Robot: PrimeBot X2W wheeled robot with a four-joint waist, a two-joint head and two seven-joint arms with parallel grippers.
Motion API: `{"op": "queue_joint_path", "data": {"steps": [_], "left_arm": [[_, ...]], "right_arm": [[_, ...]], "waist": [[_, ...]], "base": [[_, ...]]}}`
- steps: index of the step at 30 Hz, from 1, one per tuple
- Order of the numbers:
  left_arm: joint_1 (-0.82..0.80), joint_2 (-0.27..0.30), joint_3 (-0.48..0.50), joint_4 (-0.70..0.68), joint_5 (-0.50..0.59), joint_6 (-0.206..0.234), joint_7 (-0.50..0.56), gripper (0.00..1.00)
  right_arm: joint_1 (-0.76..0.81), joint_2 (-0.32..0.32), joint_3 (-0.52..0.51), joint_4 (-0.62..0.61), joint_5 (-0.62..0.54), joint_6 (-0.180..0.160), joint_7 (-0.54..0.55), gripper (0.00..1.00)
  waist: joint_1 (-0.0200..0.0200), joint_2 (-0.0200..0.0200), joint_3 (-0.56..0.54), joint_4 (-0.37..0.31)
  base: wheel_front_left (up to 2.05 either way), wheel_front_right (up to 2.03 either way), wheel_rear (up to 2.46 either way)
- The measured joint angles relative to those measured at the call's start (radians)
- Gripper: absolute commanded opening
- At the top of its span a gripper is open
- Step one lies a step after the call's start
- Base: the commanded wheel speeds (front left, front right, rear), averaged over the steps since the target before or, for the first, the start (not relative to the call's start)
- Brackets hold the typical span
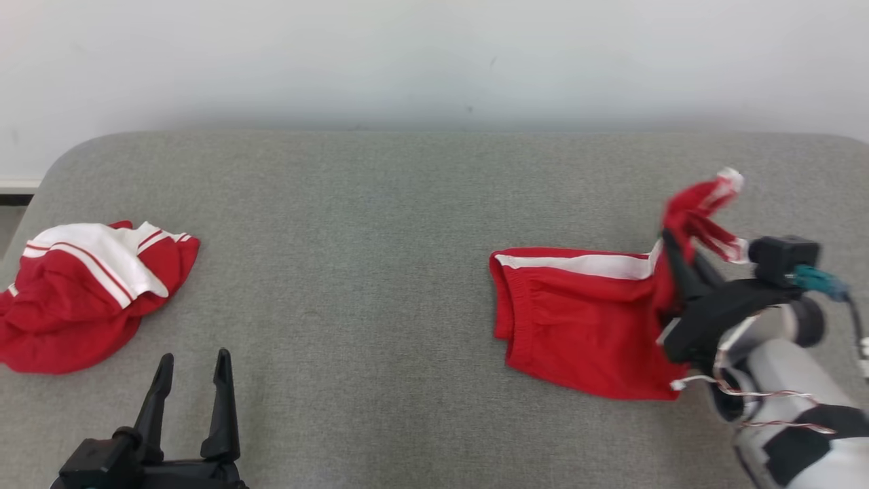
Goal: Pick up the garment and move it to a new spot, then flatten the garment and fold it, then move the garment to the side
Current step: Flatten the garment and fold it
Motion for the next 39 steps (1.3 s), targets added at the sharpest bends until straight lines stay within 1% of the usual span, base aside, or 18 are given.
{"op": "queue_joint_path", "data": {"steps": [4,7,16,21,22,23,24,26,29,31,32,35,36,37,39], "left_arm": [[-0.001,-0.001,-0.004,0.003,0.000,0.000,0.000,1.00],[-0.008,-0.002,-0.014,0.007,-0.008,0.000,0.000,1.00],[-0.019,-0.004,-0.021,0.021,-0.015,0.000,0.000,1.00],[-0.018,-0.004,-0.012,0.028,-0.015,0.000,0.000,1.00],[-0.016,-0.004,-0.013,0.029,-0.015,0.000,0.000,1.00],[-0.016,-0.005,-0.013,0.030,-0.015,0.000,0.000,1.00],[-0.015,-0.005,-0.013,0.031,-0.015,0.000,0.000,1.00],[-0.015,-0.005,-0.014,0.033,-0.015,0.000,0.000,1.00],[-0.013,-0.005,-0.017,0.036,-0.013,0.000,0.000,1.00],[-0.011,-0.005,-0.014,0.036,-0.010,0.000,0.000,1.00],[-0.006,-0.005,-0.014,0.034,-0.009,0.000,0.000,1.00],[0.001,-0.005,-0.014,0.030,-0.008,0.000,0.000,1.00],[0.001,-0.005,-0.014,0.029,-0.007,0.000,0.000,1.00],[0.001,-0.005,-0.015,0.028,-0.007,0.000,0.000,1.00],[0.001,-0.005,-0.017,0.027,-0.007,0.000,0.000,1.00]], "right_arm": [[0.003,0.060,0.032,-0.031,-0.030,0.000,0.023,0.00],[0.020,0.090,0.059,-0.026,-0.066,0.000,0.031,0.00],[0.080,0.149,0.068,0.031,-0.084,0.000,0.012,0.00],[0.095,0.177,0.087,0.052,-0.082,0.000,-0.005,0.00],[0.097,0.178,0.091,0.053,-0.080,0.000,-0.010,0.32],[0.099,0.177,0.094,0.049,-0.079,0.000,-0.026,0.91],[0.099,0.174,0.098,0.044,-0.079,0.000,-0.038,1.00],[0.103,0.166,0.101,0.030,-0.071,0.000,-0.060,1.00],[0.116,0.132,0.084,-0.006,-0.064,0.000,-0.094,1.00],[0.129,0.107,0.056,-0.030,-0.060,0.000,-0.110,1.00],[0.147,0.083,0.020,-0.045,-0.060,0.000,-0.119,1.00],[0.175,0.052,-0.033,-0.040,-0.067,0.000,-0.123,0.99],[0.181,0.048,-0.047,-0.036,-0.067,0.000,-0.124,0.39],[0.184,0.047,-0.058,-0.028,-0.073,0.000,-0.124,0.00],[0.189,0.047,-0.071,-0.008,-0.089,0.000,-0.120,0.00]], "waist": [[0.0000,0.0000,0.010,0.019],[0.0001,0.0001,0.018,0.039],[0.0001,0.0001,0.034,0.090],[0.0001,0.0002,0.031,0.086],[0.0001,0.0001,0.029,0.082],[0.0001,0.0001,0.026,0.079],[0.0001,0.0002,0.022,0.075],[0.0001,0.0001,0.015,0.069],[0.0001,0.0001,0.001,0.060],[0.0001,0.0001,-0.007,0.054],[0.0000,0.0001,-0.013,0.047],[0.0000,0.0001,-0.020,0.040],[0.0000,0.0001,-0.021,0.040],[0.0000,0.0001,-0.021,0.039],[0.0001,0.0001,-0.020,0.040]], "base": [[0.00,0.00,0.00],[0.00,0.00,0.00],[0.00,0.00,0.00],[0.00,0.00,0.00],[0.00,0.00,0.00],[0.00,0.00,0.00],[0.00,0.00,0.00],[0.00,0.00,0.00],[0.00,0.00,0.00],[0.00,0.00,0.00],[0.00,0.00,0.00],[0.00,0.00,0.00],[0.00,0.00,0.00],[0.00,0.00,0.00],[0.00,0.00,0.00]]}}
